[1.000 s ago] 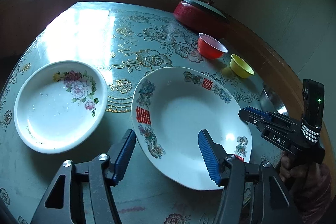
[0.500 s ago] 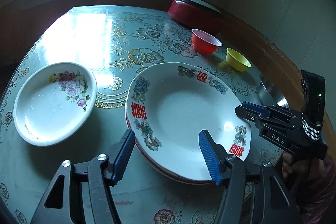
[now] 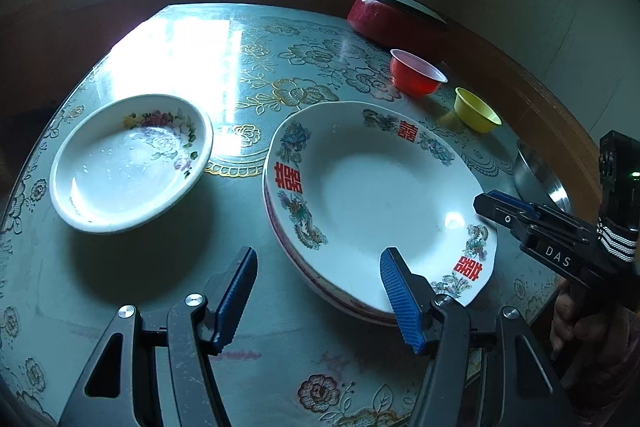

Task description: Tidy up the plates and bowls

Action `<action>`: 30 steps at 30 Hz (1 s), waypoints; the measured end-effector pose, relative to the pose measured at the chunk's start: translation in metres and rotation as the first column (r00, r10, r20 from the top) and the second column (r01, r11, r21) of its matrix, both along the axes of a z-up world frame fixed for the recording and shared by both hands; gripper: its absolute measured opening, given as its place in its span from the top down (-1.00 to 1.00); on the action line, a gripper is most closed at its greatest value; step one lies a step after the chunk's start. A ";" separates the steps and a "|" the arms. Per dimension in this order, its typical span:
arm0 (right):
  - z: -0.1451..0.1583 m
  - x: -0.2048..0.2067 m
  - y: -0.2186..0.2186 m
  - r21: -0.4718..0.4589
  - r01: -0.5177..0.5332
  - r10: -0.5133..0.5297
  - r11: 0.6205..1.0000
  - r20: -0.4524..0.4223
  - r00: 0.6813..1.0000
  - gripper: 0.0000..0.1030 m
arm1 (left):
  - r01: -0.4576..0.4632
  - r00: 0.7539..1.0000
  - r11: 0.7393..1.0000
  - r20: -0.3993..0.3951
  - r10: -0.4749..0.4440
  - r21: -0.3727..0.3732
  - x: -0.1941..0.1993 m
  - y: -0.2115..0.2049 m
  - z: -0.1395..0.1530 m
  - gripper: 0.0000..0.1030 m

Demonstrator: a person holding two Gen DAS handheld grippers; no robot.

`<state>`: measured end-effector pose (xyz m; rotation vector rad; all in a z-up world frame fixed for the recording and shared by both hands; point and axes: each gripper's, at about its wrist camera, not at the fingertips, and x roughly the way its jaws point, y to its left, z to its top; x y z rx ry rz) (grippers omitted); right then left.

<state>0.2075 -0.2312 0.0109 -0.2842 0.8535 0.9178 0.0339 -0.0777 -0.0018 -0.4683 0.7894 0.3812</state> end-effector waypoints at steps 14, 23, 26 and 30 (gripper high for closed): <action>0.018 -0.041 0.028 0.030 0.100 -0.101 0.995 0.035 0.994 0.49 | 0.122 0.992 0.992 0.032 -0.123 0.017 -0.026 0.034 0.011 -0.28; 0.013 -0.094 0.070 0.005 0.146 -0.146 0.989 -0.004 0.989 0.49 | 0.206 0.978 0.978 0.020 -0.206 0.010 -0.051 0.071 0.009 -0.35; 0.014 -0.114 0.081 0.017 0.147 -0.146 0.989 -0.013 0.989 0.49 | 0.233 0.972 0.973 0.023 -0.233 0.003 -0.060 0.083 0.007 -0.35; 0.011 -0.140 0.102 0.029 0.112 -0.111 0.993 -0.051 0.993 0.49 | 0.276 0.961 0.961 0.017 -0.276 0.011 -0.072 0.096 0.004 -0.36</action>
